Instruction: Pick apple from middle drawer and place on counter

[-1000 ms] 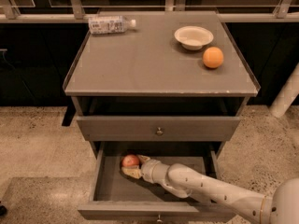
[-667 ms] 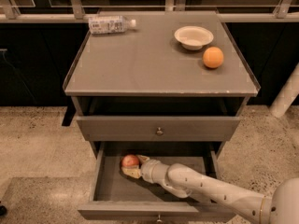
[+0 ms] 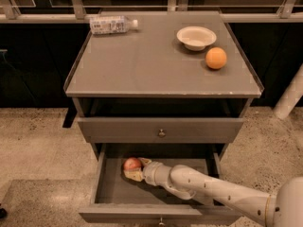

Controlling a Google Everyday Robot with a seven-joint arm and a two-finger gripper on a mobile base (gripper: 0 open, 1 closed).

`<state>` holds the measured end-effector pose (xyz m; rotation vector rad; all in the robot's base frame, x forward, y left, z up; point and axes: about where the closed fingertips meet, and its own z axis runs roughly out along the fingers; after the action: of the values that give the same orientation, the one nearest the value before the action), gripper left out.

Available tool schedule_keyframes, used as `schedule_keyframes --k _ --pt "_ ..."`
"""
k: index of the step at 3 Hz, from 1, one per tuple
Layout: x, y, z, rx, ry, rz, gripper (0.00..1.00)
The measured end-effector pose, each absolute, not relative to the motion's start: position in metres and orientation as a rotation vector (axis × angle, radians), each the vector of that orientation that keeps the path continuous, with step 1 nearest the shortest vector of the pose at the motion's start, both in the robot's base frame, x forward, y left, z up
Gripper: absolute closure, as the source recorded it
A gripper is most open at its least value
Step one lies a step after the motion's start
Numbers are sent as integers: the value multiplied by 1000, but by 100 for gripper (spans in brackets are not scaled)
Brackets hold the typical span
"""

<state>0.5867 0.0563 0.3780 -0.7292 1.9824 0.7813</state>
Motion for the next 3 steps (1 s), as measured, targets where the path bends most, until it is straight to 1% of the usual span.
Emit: schedule_keyframes --k 1,2,3 --pt "551 46 399 -766 2027 860 100" --pt "504 41 428 -786 2039 913 100" --pt "459 35 461 -797 1969 930 100"
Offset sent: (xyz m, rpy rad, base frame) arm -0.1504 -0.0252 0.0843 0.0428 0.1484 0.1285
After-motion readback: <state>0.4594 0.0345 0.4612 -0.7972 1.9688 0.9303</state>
